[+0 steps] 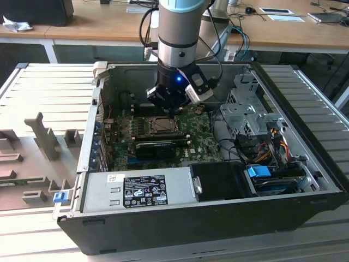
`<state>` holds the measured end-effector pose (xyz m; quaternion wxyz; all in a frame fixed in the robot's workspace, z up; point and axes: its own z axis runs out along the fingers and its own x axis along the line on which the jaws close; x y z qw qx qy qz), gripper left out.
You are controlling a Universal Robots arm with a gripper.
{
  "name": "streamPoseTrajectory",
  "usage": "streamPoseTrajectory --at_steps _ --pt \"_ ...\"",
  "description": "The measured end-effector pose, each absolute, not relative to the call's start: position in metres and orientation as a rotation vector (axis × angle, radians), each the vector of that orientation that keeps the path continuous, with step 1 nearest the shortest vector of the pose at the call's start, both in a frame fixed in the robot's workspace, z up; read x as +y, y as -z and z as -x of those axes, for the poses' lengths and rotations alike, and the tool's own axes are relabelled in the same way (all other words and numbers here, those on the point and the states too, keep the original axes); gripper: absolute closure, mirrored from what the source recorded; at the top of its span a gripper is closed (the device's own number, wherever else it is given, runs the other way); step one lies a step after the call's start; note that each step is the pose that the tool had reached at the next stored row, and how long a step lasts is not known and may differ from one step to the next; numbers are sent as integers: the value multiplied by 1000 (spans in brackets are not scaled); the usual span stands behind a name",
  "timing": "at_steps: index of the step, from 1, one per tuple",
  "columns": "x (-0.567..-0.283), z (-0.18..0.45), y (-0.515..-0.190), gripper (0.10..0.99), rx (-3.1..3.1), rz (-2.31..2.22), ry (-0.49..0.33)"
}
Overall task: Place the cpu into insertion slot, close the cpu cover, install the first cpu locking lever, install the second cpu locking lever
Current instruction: 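Install the second cpu locking lever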
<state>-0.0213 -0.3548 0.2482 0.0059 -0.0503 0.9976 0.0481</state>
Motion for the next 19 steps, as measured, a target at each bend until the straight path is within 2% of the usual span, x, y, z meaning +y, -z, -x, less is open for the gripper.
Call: streamPoseTrajectory --at_steps 8,19 --pt "-376 21 -242 980 3128 157 -155" --pt "-379 30 -240 980 3127 157 -168"
